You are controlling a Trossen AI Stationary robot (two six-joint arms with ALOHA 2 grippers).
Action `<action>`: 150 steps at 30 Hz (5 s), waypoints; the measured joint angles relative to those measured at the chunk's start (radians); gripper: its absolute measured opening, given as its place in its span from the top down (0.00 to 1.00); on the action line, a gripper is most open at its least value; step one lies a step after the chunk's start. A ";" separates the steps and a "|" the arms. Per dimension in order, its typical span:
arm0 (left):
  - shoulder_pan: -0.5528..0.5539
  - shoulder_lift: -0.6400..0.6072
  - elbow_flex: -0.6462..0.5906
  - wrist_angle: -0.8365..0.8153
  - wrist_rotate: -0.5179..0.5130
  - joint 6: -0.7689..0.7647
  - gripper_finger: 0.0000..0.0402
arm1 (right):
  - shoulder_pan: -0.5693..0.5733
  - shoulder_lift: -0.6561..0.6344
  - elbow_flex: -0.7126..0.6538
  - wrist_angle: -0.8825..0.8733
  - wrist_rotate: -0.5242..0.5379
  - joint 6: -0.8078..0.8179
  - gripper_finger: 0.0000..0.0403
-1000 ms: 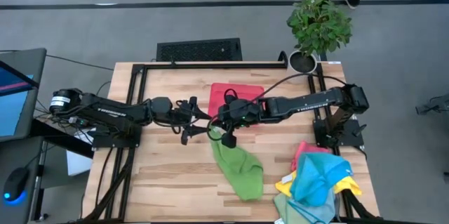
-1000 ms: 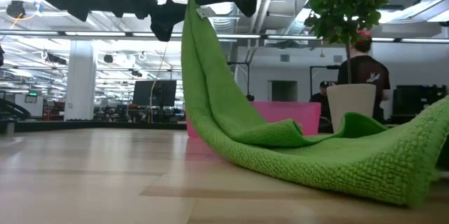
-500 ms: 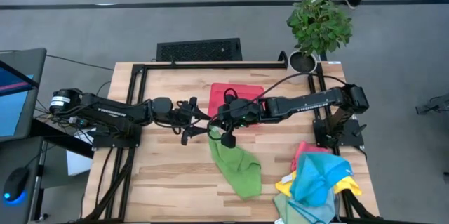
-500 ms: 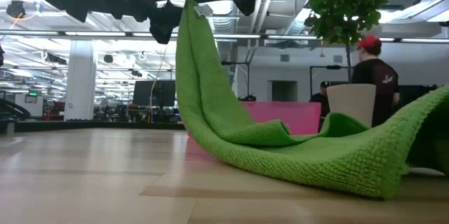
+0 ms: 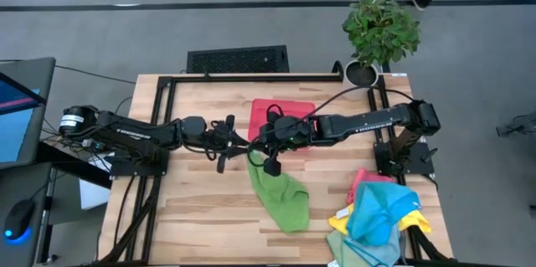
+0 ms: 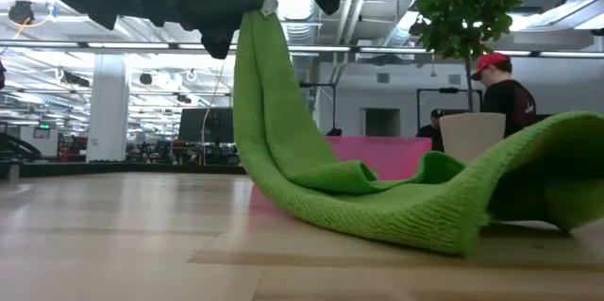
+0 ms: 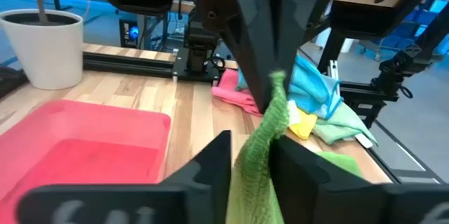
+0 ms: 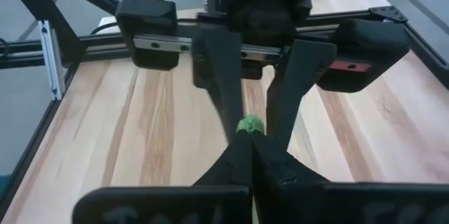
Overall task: Fold microfiber towels
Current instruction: Fold the green microfiber cloth
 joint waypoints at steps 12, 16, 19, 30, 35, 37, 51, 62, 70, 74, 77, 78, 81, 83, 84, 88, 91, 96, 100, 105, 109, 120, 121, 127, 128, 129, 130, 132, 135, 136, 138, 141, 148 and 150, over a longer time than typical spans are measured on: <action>0.000 -0.050 0.000 -0.014 -0.050 0.010 1.00 | 0.016 -0.050 -0.001 -0.408 0.016 0.193 0.68; 0.000 -0.066 0.000 -0.022 -0.049 0.016 1.00 | 0.051 -0.043 -0.084 -0.464 0.037 0.311 0.60; 0.000 -0.067 0.000 -0.028 -0.050 0.016 1.00 | 0.066 -0.018 -0.176 -0.406 0.036 0.374 0.53; 0.000 -0.067 0.000 -0.045 -0.050 0.010 1.00 | 0.021 0.009 -0.350 -0.133 0.037 0.463 0.40; 0.000 -0.067 0.000 -0.044 -0.055 0.009 1.00 | 0.027 0.025 -0.367 -0.078 0.038 0.472 0.42; 0.000 -0.067 0.000 -0.044 -0.057 0.009 1.00 | 0.033 0.041 -0.382 -0.057 0.038 0.474 0.42; 0.001 -0.066 0.000 -0.037 -0.079 0.010 1.00 | 0.030 0.106 -0.379 -0.031 0.047 0.455 0.42; 0.002 -0.066 0.000 -0.042 -0.085 0.009 1.00 | -0.100 0.107 -0.381 -0.018 0.095 0.381 0.42; 0.002 -0.066 0.000 -0.046 -0.105 0.005 1.00 | -0.138 -0.019 -0.380 -0.096 0.014 0.417 0.42; 0.002 -0.066 0.000 -0.050 -0.111 0.006 1.00 | -0.071 -0.047 -0.379 -0.103 0.006 0.503 0.42; 0.002 -0.066 0.000 -0.050 -0.112 0.005 1.00 | -0.020 -0.004 -0.380 -0.101 0.025 0.541 0.42; 0.002 -0.066 0.000 -0.052 -0.113 0.005 1.00 | -0.007 0.015 -0.380 -0.089 0.038 0.543 0.42; 0.002 -0.067 0.000 -0.052 -0.116 0.005 1.00 | 0.009 0.067 -0.380 -0.070 0.063 0.566 0.42; 0.002 -0.066 0.000 -0.052 -0.120 0.005 1.00 | 0.006 0.091 -0.381 -0.074 0.063 0.580 0.42; 0.002 -0.067 0.000 -0.051 -0.124 0.005 1.00 | 0.005 0.101 -0.381 -0.066 0.063 0.585 0.42; 0.002 -0.067 0.000 -0.052 -0.130 0.002 1.00 | 0.007 0.116 -0.381 -0.037 0.063 0.588 0.42; 0.002 -0.067 0.000 -0.054 -0.134 0.000 1.00 | 0.012 0.114 -0.381 -0.028 0.062 0.596 0.42; 0.002 -0.067 0.000 -0.056 -0.136 0.000 1.00 | 0.024 0.122 -0.380 -0.007 0.063 0.611 0.42; 0.002 -0.067 0.000 -0.057 -0.136 0.000 1.00 | 0.034 0.161 -0.385 0.003 0.065 0.631 0.42; 0.002 -0.067 0.000 -0.056 -0.137 0.001 1.00 | 0.037 0.167 -0.383 0.027 0.067 0.645 0.42; 0.002 -0.067 0.000 -0.056 -0.142 0.001 1.00 | 0.038 0.154 -0.383 0.037 0.063 0.634 0.42; 0.002 -0.067 0.000 -0.057 -0.160 0.001 1.00 | 0.040 0.148 -0.383 0.038 0.062 0.642 0.42; 0.002 -0.067 0.000 -0.056 -0.160 0.000 1.00 | 0.040 0.150 -0.383 0.034 0.062 0.645 0.42; 0.002 -0.067 0.000 -0.057 -0.160 0.000 1.00 | 0.053 0.151 -0.383 0.035 0.063 0.658 0.42; 0.002 -0.067 0.000 -0.057 -0.160 0.000 1.00 | 0.054 0.151 -0.383 0.035 0.063 0.659 0.42; 0.002 -0.067 0.000 -0.057 -0.160 0.000 1.00 | 0.055 0.151 -0.383 0.035 0.063 0.662 0.42; 0.002 -0.067 0.000 -0.056 -0.160 0.000 1.00 | 0.055 0.151 -0.383 0.035 0.063 0.669 0.42; 0.002 -0.067 0.000 -0.057 -0.161 0.000 1.00 | 0.054 0.151 -0.383 0.036 0.063 0.682 0.43; 0.002 -0.067 0.000 -0.056 -0.161 0.000 1.00 | 0.056 0.151 -0.383 0.043 0.065 0.682 0.47; 0.002 -0.067 0.000 -0.057 -0.161 0.000 1.00 | 0.058 0.151 -0.383 0.047 0.065 0.683 0.48; 0.002 -0.067 0.000 -0.057 -0.161 0.000 1.00 | 0.061 0.151 -0.383 0.049 0.063 0.683 0.52; 0.002 -0.067 0.000 -0.057 -0.162 -0.001 1.00 | 0.067 0.151 -0.383 0.048 0.063 0.683 0.59; 0.001 -0.067 0.000 -0.057 -0.162 -0.002 1.00 | 0.064 0.151 -0.383 0.045 0.064 0.679 0.78; 0.001 -0.067 0.000 -0.057 -0.162 -0.003 1.00 | 0.063 0.151 -0.383 0.045 0.066 0.676 0.85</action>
